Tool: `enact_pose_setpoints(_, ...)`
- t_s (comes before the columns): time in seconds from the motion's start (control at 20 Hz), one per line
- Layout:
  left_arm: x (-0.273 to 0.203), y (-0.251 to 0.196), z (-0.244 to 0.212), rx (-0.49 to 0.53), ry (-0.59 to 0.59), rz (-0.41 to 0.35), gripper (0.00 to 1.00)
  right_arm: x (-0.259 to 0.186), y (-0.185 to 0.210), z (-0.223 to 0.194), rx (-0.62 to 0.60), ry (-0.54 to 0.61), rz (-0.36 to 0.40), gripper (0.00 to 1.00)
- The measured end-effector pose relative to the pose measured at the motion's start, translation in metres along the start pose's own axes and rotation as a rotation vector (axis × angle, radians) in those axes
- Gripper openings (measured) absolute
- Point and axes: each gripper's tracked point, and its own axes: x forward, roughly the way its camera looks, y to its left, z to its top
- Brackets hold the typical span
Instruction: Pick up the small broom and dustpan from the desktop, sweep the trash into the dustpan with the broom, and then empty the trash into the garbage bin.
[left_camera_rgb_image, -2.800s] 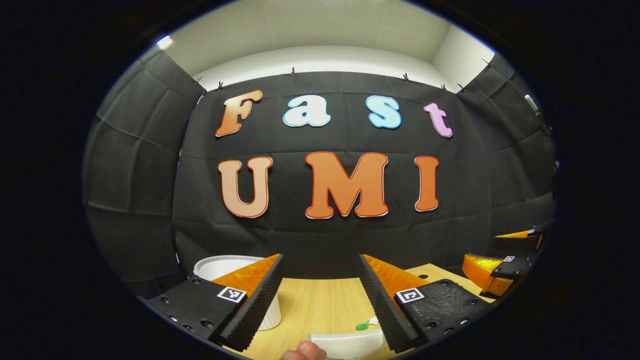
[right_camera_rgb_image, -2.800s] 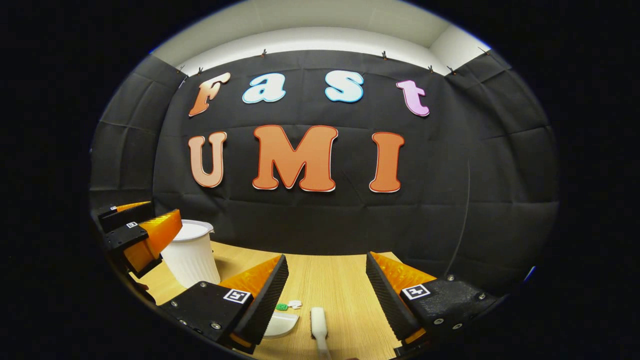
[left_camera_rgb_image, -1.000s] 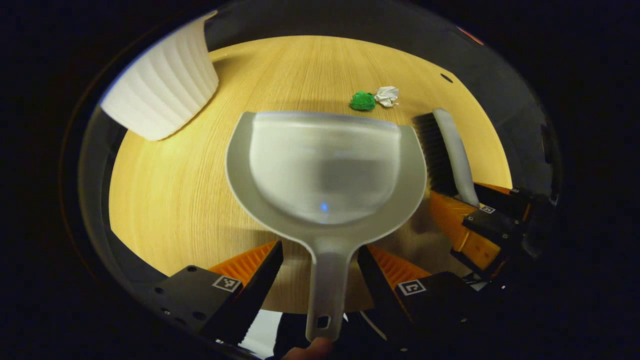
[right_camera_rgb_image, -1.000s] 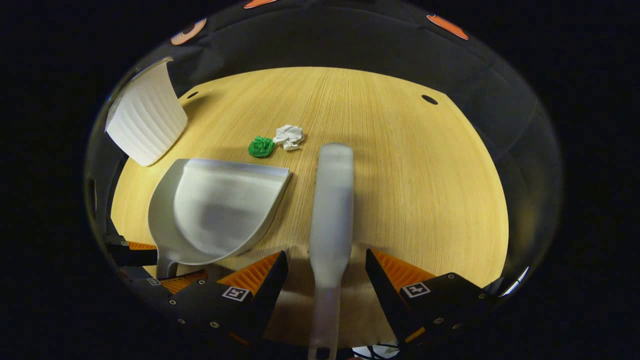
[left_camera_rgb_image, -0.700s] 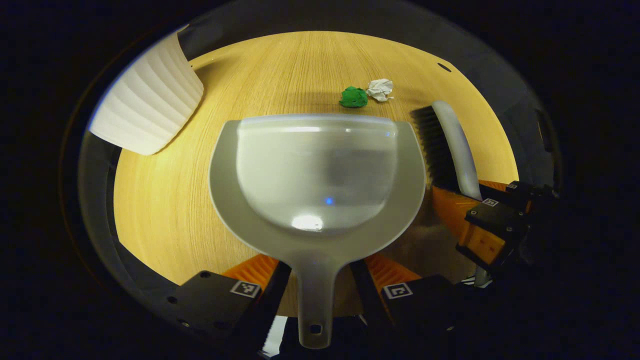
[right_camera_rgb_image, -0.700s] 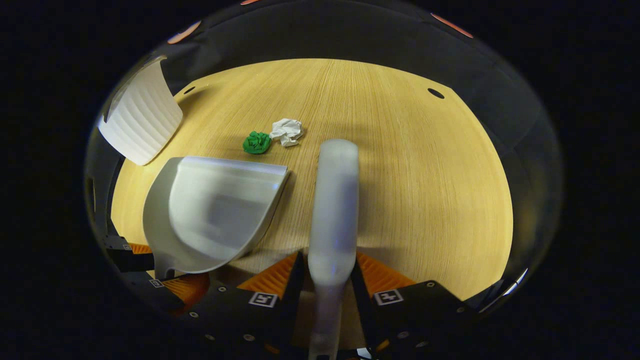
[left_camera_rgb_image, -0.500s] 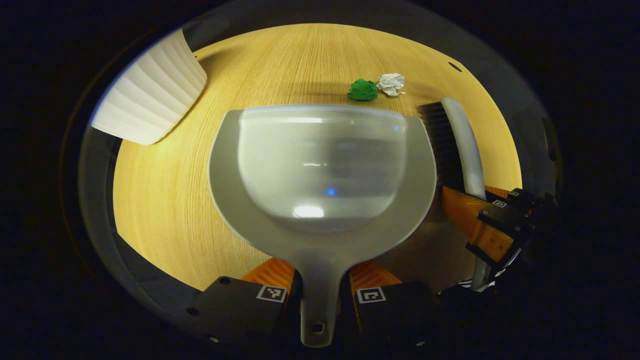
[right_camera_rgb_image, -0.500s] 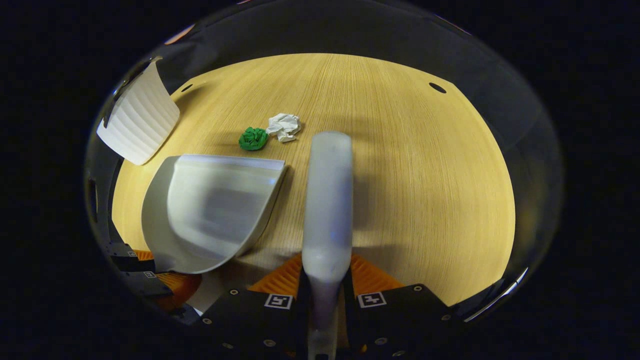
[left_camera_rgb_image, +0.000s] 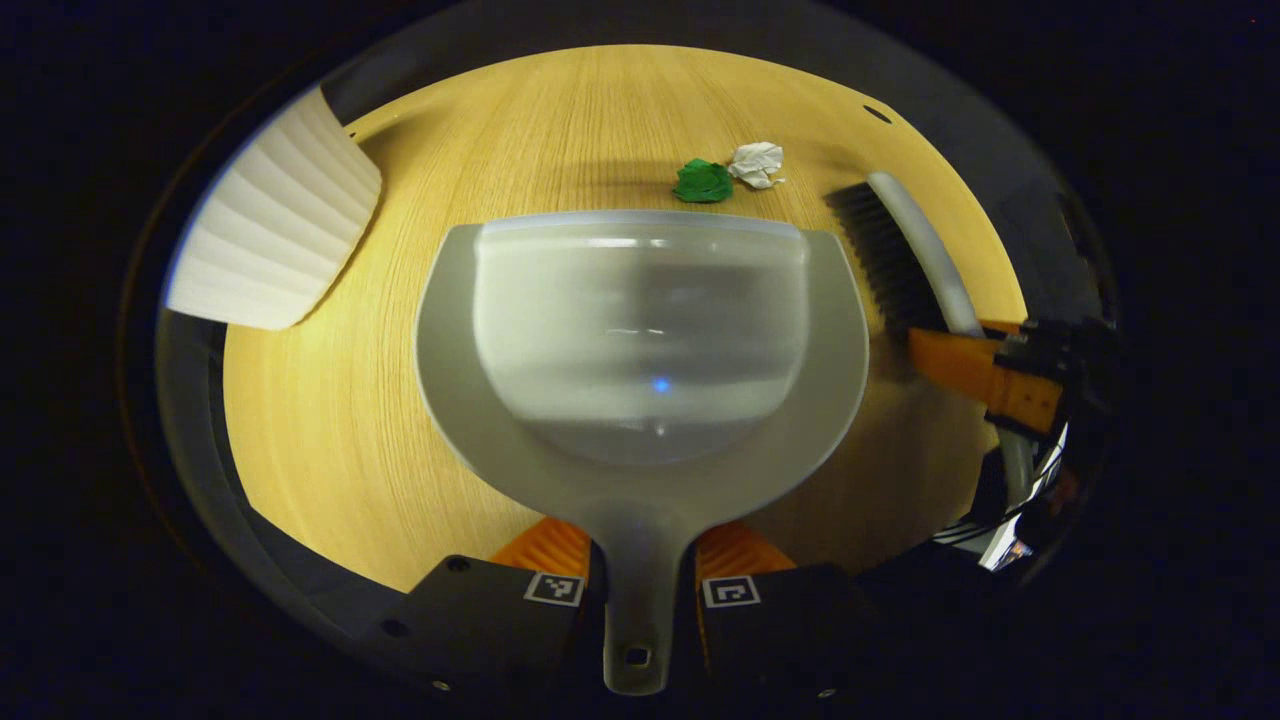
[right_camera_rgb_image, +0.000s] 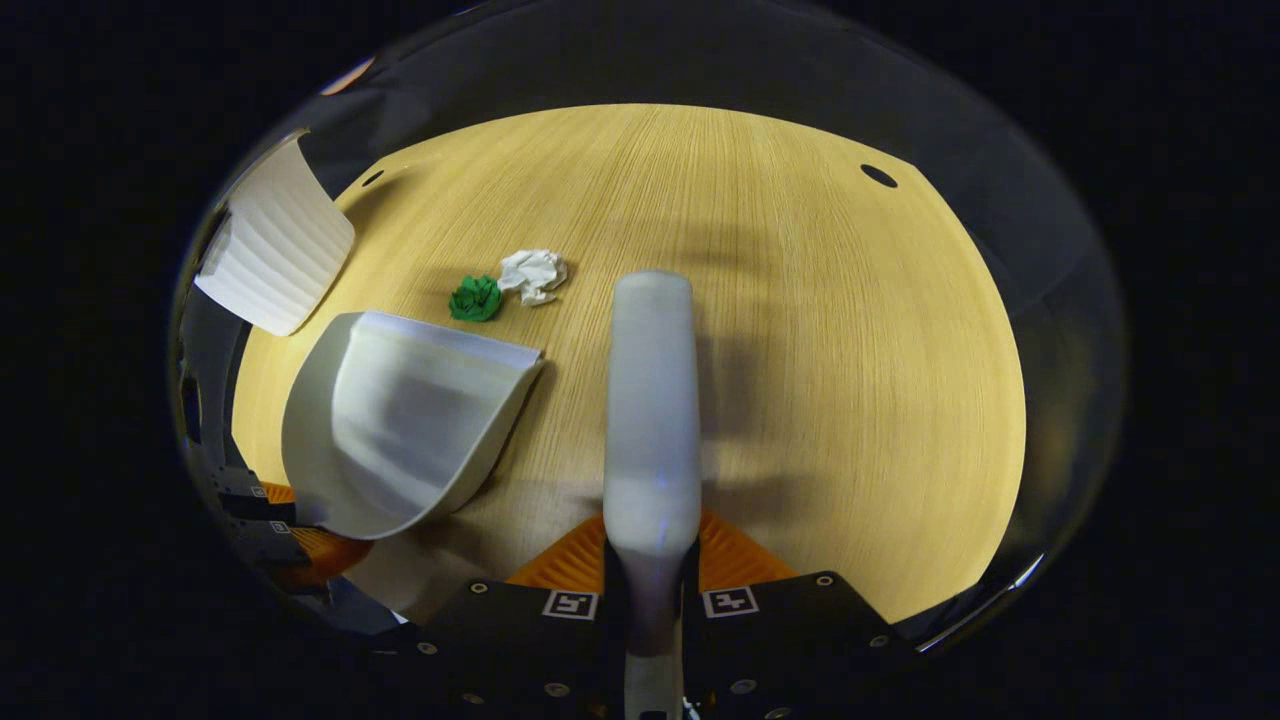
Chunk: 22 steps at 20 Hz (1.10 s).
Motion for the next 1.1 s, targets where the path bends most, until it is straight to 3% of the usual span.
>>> enact_pose_setpoints(0.35, -0.013, 0.033, 0.020, 0.271, 0.036, -0.034, 0.29, 0.029, -0.004, 0.065, -0.223, -0.008, 0.073, 0.23)
enact_pose_setpoints(0.5, -0.011, 0.051, 0.027, 0.411, 0.051, -0.010, 0.28, 0.036, 0.004, 0.087, -0.305, -0.012, 0.108, 0.23)
enact_pose_setpoints(0.65, -0.015, 0.059, 0.030, 0.459, 0.069, -0.023, 0.28, 0.039, 0.010, 0.098, -0.398, -0.005, 0.145, 0.23)
enact_pose_setpoints(1.0, -0.012, 0.050, 0.036, 0.530, 0.057, -0.031, 0.28, 0.016, 0.062, 0.066, -0.639, 0.042, 0.392, 0.23)
enact_pose_setpoints(1.1, -0.010, 0.047, 0.034, 0.530, 0.052, -0.032, 0.29, 0.010, 0.069, 0.065, -0.675, 0.057, 0.430, 0.23)
